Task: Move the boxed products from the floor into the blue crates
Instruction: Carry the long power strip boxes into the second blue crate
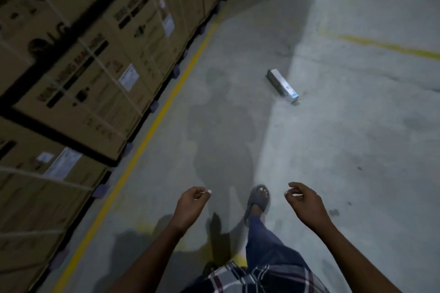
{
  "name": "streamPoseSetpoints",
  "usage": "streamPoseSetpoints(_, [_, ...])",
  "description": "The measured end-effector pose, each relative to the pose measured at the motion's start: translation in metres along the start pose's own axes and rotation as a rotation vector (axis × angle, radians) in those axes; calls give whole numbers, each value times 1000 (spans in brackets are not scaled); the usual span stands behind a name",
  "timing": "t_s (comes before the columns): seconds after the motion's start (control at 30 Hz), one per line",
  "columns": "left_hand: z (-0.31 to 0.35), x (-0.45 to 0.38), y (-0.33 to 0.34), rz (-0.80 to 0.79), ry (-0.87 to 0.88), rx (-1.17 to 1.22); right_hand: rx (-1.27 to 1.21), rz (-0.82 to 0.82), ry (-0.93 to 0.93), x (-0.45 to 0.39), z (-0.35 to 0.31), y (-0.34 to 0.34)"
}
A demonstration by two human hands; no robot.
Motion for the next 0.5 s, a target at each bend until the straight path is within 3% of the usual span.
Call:
streamPoseSetpoints(0.27, [167,-115,54,-34,-42,-46,-89,72,76,-165,3,-96])
streamPoseSetpoints(0.5, [319,-197,101,-52,63,-36,-115,124,118,-295,-8,-181])
Point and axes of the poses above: each hand's wrist, its own x-axis away from the middle knuckle, its own y-axis out of the palm, z = x × y, the point moved 8 cm from there along -x, towards the middle knuckle, and after that the axes turned 8 degrees about -y, right-handed, at the moved point
